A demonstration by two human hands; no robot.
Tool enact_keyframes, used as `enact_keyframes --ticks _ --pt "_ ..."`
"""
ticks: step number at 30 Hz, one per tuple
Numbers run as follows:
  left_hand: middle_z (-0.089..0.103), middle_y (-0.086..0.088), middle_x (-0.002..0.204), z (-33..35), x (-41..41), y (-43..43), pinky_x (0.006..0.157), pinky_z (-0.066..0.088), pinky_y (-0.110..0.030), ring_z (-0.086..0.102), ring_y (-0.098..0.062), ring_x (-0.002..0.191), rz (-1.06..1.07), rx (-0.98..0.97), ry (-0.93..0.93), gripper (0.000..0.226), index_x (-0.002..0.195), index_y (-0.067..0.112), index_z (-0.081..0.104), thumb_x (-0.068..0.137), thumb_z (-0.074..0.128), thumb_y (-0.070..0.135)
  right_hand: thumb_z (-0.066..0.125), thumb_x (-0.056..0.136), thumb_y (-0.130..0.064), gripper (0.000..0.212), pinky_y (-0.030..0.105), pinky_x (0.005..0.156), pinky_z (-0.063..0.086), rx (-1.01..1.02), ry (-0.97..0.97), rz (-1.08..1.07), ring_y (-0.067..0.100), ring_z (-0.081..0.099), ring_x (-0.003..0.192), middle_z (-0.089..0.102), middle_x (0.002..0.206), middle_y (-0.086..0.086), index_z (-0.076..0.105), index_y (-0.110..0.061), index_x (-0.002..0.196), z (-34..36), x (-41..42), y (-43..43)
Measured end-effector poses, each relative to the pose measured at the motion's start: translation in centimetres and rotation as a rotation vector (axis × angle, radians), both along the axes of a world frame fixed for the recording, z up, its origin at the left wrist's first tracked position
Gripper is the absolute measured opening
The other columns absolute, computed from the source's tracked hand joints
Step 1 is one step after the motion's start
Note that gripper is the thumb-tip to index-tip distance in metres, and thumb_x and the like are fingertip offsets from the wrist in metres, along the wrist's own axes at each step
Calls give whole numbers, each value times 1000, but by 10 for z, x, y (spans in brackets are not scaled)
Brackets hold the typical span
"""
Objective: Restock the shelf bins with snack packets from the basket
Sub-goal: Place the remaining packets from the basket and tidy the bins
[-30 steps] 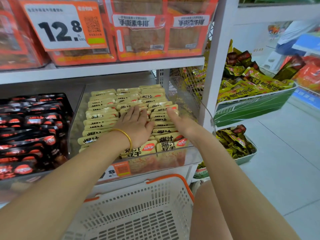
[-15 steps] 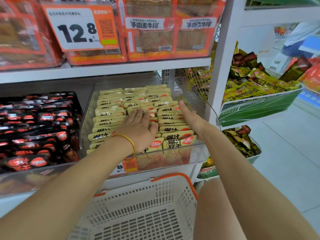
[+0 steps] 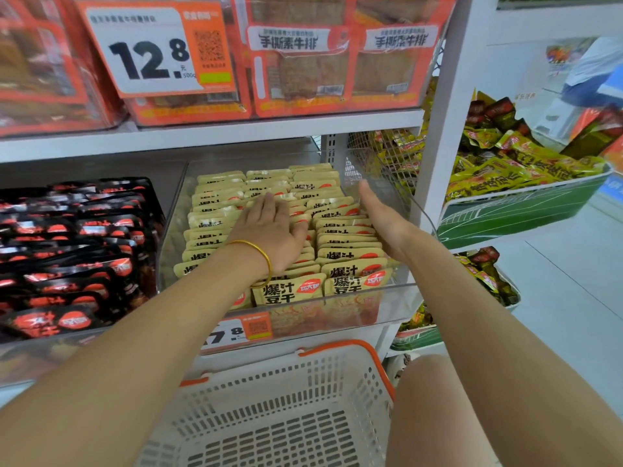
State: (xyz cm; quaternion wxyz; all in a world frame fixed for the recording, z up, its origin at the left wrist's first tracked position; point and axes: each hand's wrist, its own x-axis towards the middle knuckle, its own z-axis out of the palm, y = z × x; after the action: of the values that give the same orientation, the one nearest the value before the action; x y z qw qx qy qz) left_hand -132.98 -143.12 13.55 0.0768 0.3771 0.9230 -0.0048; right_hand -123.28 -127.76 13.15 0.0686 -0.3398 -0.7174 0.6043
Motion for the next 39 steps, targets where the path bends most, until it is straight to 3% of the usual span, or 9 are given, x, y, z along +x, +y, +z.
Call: enact_keyframes --ticks 5,11,15,20,22,26,32,35,39 --pt "-18 -7 157 -4 0 -12 118 -6 -35 -14 -21 145 9 -18 -2 62 151 16 -6 100 5 47 22 86 -76 81 42 114 21 128 -126 64 23 34 138 39 149 1 33 -25 147 6 0 -15" --pt "-3 -10 159 8 -2 -40 120 0 -35 -4 -19 147 27 224 -5 56 152 13 5 102 12 37 22 97 -59 68 33 106 27 328 -35 -82 25 38 134 40 147 11 40 -11 142 9 30 -22" --pt "-4 -9 159 -9 13 -70 120 1 -38 -6 -20 147 49 140 43 58 152 16 3 100 7 41 24 96 -59 71 32 95 32 328 -16 -67 29 40 130 42 144 15 37 -7 142 -4 42 -45" --pt "0 -8 159 -11 18 -68 119 1 -37 -2 -20 147 74 177 8 57 152 16 8 100 8 40 29 98 -54 63 32 83 35 461 -20 -121 33 49 118 52 130 17 45 -4 132 -7 37 -58" --pt "22 -15 155 -10 21 -76 118 14 -38 17 -25 143 48 376 54 57 146 10 28 99 15 39 35 98 -47 47 33 77 35 735 93 -190 33 53 105 58 112 14 50 -7 118 -11 45 -55" --pt "61 -6 101 -17 55 -108 79 33 -32 50 -24 95 -115 770 482 26 99 9 63 92 42 24 49 93 -23 19 32 73 38 1255 438 -161 26 54 86 62 89 6 63 -11 95 -14 71 -89" --pt "61 -3 81 -52 62 -123 69 30 -34 49 -24 80 -295 564 682 5 80 13 67 82 65 17 70 72 -10 5 33 65 36 1581 338 28 28 61 70 64 76 4 68 -12 77 -51 65 -117" --pt "59 -5 80 -55 56 -122 69 28 -34 44 -24 81 -255 487 705 16 76 11 67 68 81 9 85 54 -4 27 30 59 41 1606 232 25 27 59 66 62 70 3 66 -12 71 -58 62 -114" --pt "57 -8 78 -48 56 -119 69 27 -34 44 -27 85 -275 452 773 8 69 9 66 66 71 3 83 48 2 30 29 55 42 1587 239 4 28 58 64 60 66 5 64 -11 67 -58 56 -117"
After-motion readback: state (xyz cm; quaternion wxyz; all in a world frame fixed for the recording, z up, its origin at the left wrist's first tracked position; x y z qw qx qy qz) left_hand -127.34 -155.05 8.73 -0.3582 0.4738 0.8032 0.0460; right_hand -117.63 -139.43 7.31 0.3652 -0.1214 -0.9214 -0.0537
